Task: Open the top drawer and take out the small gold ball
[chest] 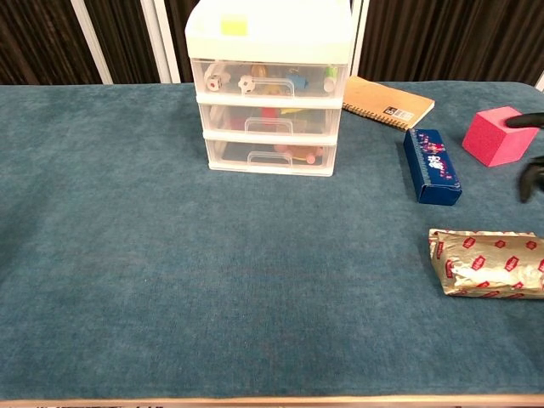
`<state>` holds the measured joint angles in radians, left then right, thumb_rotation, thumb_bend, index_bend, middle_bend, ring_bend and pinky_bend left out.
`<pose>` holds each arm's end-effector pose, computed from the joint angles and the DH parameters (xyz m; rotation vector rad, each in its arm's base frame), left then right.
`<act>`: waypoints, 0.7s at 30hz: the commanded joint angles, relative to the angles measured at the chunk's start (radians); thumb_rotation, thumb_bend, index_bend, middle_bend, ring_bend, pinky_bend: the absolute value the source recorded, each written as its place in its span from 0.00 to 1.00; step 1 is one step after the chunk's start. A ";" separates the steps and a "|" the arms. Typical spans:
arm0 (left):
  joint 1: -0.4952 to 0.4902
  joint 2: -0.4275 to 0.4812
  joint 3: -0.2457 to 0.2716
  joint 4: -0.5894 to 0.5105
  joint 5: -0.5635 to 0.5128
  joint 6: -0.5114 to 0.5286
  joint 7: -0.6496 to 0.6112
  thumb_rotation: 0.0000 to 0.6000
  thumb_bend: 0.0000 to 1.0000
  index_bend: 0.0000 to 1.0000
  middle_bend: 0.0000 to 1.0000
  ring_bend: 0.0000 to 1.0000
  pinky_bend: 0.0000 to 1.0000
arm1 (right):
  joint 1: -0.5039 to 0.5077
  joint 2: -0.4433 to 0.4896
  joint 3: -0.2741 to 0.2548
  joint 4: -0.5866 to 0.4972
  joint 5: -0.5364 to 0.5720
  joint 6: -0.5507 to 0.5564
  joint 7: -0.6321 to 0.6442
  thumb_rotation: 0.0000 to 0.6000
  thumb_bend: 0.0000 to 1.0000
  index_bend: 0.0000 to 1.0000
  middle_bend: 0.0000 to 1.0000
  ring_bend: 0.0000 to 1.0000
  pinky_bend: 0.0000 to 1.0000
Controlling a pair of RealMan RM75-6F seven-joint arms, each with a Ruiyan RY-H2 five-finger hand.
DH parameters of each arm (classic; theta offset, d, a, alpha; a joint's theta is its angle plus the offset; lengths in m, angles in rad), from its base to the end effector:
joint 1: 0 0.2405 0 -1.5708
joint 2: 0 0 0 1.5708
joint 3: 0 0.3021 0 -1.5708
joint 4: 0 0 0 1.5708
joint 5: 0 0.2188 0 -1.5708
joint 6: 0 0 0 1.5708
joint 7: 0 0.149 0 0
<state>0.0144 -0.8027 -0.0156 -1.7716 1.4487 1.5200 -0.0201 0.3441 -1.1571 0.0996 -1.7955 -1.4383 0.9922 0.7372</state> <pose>-0.3547 0.1461 0.2709 -1.3204 -0.8684 -0.7078 -0.2721 -0.2595 0.0827 1.2959 -1.9449 1.3203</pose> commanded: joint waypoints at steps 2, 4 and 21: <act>-0.002 -0.001 0.001 -0.001 -0.003 -0.006 0.005 1.00 0.22 0.12 0.00 0.00 0.00 | 0.061 -0.062 0.030 -0.008 0.039 -0.072 0.043 1.00 0.53 0.00 0.56 0.73 0.86; -0.003 -0.001 0.001 -0.001 -0.004 -0.010 0.009 1.00 0.22 0.12 0.00 0.00 0.00 | 0.075 -0.088 0.036 -0.007 0.041 -0.082 0.051 1.00 0.53 0.00 0.57 0.74 0.86; -0.011 0.001 0.000 0.009 -0.025 -0.039 -0.003 1.00 0.22 0.11 0.00 0.00 0.00 | 0.250 -0.430 0.199 0.120 0.290 -0.085 -0.166 1.00 0.53 0.00 0.64 0.78 0.87</act>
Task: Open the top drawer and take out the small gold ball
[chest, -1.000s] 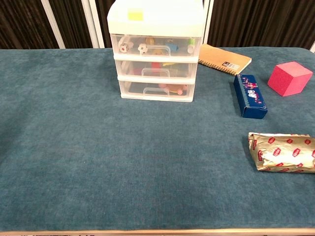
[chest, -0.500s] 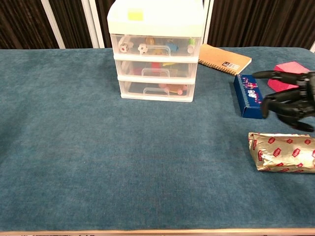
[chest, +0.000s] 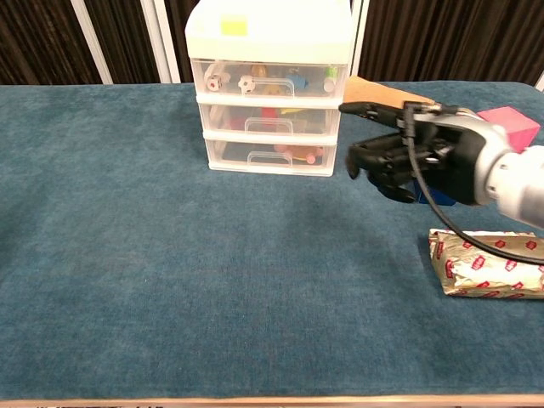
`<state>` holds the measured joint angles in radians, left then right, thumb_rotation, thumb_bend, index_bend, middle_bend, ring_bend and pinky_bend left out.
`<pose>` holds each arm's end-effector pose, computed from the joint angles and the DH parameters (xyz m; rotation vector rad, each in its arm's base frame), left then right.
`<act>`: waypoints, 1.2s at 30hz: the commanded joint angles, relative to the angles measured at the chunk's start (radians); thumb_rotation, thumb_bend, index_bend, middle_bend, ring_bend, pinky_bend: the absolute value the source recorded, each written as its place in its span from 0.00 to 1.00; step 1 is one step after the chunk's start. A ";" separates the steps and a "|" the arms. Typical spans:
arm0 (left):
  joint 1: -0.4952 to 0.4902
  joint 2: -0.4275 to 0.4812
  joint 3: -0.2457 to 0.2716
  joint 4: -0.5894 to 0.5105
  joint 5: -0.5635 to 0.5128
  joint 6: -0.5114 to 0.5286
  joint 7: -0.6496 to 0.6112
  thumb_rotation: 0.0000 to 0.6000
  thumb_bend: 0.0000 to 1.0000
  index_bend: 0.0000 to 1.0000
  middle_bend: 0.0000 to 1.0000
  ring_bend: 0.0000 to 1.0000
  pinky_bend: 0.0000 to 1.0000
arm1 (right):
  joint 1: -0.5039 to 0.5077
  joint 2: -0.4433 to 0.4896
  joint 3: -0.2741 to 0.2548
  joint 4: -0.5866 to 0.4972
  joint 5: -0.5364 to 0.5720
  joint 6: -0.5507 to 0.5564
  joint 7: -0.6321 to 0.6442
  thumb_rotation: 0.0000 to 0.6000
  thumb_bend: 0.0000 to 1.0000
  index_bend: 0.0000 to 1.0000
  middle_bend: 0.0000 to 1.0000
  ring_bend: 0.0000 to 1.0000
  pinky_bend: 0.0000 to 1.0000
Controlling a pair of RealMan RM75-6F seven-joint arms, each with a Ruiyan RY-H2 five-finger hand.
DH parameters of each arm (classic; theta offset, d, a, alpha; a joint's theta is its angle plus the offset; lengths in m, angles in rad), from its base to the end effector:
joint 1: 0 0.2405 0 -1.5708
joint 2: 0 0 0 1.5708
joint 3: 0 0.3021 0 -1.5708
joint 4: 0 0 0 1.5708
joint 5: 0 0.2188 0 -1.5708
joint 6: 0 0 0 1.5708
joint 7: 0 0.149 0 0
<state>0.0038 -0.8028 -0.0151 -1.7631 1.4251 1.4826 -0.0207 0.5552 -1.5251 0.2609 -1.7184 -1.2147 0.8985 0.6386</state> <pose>-0.3607 0.1490 0.2692 -1.3222 -0.8928 -0.6763 -0.1640 -0.3213 -0.0210 1.2663 -2.1533 1.5345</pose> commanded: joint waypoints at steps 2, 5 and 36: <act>-0.001 0.001 -0.001 0.002 -0.004 -0.003 -0.004 1.00 0.22 0.11 0.00 0.00 0.00 | 0.054 -0.087 0.046 0.058 0.101 0.006 -0.101 1.00 0.53 0.00 0.65 0.78 0.87; -0.001 0.002 -0.002 0.002 -0.007 -0.004 -0.007 1.00 0.22 0.11 0.00 0.00 0.00 | 0.078 -0.121 0.057 0.077 0.142 -0.003 -0.145 1.00 0.53 0.00 0.65 0.78 0.87; -0.002 0.010 -0.002 -0.007 -0.009 -0.010 -0.028 1.00 0.23 0.11 0.00 0.00 0.00 | 0.249 -0.254 0.195 0.256 0.332 -0.123 -0.258 1.00 0.65 0.00 0.65 0.78 0.87</act>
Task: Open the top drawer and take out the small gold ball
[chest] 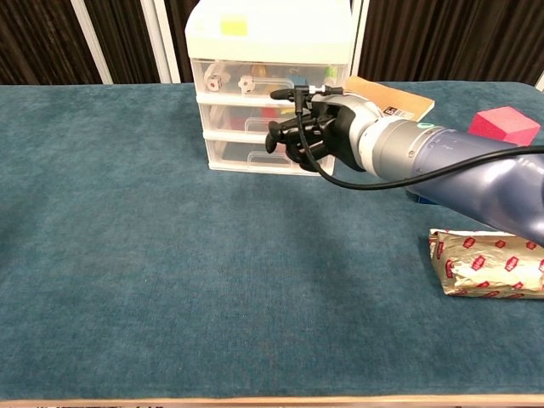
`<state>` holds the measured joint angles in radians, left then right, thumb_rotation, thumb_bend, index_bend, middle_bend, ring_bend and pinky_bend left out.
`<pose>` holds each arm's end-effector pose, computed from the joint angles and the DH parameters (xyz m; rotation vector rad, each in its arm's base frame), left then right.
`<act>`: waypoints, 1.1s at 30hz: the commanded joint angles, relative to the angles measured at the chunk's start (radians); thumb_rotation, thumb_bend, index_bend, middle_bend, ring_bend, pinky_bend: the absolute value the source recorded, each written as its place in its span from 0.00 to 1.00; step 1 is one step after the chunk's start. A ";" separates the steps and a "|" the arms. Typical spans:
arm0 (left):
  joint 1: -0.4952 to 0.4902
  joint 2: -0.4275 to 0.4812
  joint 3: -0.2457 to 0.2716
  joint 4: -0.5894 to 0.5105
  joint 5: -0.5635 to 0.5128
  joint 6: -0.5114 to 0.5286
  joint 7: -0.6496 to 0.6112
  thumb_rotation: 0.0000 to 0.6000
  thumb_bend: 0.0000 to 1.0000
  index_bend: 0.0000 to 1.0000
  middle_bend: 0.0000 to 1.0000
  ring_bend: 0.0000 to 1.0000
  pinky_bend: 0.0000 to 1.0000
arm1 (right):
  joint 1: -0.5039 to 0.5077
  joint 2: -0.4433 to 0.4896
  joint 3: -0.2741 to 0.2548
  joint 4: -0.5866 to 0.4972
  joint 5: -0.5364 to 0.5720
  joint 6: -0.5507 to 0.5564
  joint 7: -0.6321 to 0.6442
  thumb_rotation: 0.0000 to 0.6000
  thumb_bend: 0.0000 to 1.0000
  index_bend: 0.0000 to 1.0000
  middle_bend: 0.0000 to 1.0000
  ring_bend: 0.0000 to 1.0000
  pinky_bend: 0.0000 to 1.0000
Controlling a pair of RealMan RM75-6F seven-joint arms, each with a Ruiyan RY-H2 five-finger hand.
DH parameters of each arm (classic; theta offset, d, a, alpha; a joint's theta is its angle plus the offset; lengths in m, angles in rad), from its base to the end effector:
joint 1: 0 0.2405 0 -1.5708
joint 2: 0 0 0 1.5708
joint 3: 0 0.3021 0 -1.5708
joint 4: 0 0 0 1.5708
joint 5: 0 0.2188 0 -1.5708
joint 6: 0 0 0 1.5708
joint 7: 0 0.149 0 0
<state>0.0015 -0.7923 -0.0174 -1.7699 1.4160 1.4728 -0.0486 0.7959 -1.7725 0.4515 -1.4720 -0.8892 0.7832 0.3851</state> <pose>-0.3604 0.1500 0.2717 -1.3090 -0.9171 -0.6889 -0.0882 -0.3923 -0.0836 1.2622 -2.1373 1.4819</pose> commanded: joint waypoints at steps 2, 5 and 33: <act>-0.001 0.000 0.000 0.000 -0.001 -0.002 0.000 1.00 0.23 0.11 0.00 0.00 0.00 | 0.018 -0.013 0.007 0.025 0.017 -0.017 -0.009 1.00 0.65 0.00 0.65 0.78 0.87; -0.002 -0.001 0.003 0.001 -0.001 -0.009 0.003 1.00 0.23 0.11 0.00 0.00 0.00 | 0.034 -0.023 0.014 0.044 0.031 -0.023 -0.020 1.00 0.66 0.00 0.65 0.78 0.87; -0.005 0.006 0.004 -0.003 -0.007 -0.017 0.000 1.00 0.23 0.12 0.00 0.00 0.00 | 0.097 -0.079 0.055 0.118 0.091 -0.029 -0.061 1.00 0.71 0.00 0.65 0.78 0.87</act>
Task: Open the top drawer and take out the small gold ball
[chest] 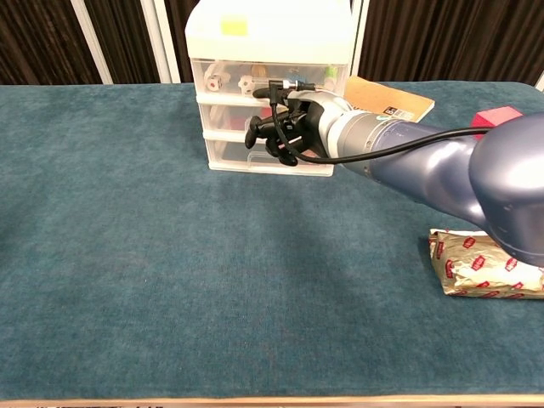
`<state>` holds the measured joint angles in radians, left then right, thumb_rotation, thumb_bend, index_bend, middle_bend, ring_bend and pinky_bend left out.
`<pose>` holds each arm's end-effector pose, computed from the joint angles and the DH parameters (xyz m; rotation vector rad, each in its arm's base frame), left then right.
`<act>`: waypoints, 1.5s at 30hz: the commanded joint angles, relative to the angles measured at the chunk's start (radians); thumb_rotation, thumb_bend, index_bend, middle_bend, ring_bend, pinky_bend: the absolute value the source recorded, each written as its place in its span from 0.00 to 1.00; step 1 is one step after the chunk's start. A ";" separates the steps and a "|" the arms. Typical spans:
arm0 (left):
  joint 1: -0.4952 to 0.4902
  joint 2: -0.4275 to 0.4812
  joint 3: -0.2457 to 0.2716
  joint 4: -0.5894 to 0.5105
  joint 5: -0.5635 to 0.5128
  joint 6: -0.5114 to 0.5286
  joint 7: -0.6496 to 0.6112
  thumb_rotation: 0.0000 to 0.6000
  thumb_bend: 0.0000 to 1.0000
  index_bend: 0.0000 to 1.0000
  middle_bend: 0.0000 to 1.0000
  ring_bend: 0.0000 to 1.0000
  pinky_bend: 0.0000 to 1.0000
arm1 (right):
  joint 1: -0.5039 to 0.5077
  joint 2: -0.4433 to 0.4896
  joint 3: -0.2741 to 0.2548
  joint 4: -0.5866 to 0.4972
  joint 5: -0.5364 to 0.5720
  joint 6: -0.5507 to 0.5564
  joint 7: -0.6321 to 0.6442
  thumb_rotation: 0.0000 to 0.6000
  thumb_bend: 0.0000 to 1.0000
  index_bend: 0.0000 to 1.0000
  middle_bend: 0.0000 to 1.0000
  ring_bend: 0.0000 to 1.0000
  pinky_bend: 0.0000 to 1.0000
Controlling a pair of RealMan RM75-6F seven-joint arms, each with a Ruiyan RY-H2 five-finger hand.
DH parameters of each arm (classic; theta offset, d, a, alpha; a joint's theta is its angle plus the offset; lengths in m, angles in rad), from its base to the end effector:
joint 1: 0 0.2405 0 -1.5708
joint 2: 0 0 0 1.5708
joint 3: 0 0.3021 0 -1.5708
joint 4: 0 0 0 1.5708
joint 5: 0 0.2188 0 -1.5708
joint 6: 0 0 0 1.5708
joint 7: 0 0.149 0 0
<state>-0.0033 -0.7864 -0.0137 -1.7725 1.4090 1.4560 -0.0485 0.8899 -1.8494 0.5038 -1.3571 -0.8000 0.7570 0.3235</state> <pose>-0.3616 0.1505 0.2715 -1.3135 -0.9298 -0.6737 -0.0628 -0.4131 -0.1032 1.2569 -2.1269 1.4601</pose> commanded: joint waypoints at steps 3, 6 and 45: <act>0.000 0.000 0.001 0.000 -0.001 -0.001 0.001 1.00 0.23 0.12 0.00 0.00 0.00 | 0.007 -0.003 0.006 0.007 -0.004 -0.008 0.003 1.00 0.71 0.00 0.65 0.78 0.87; 0.000 0.000 0.000 0.000 -0.004 -0.001 0.002 1.00 0.23 0.12 0.00 0.00 0.00 | 0.008 -0.003 0.010 0.008 -0.008 -0.011 0.009 1.00 0.71 0.00 0.65 0.78 0.87; -0.001 0.005 -0.001 -0.005 -0.007 -0.002 0.000 1.00 0.23 0.12 0.00 0.00 0.00 | 0.032 0.006 0.024 0.026 -0.031 -0.096 0.073 1.00 0.71 0.00 0.65 0.78 0.87</act>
<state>-0.0038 -0.7818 -0.0151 -1.7774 1.4026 1.4544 -0.0480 0.9220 -1.8449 0.5280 -1.3296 -0.8297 0.6632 0.3949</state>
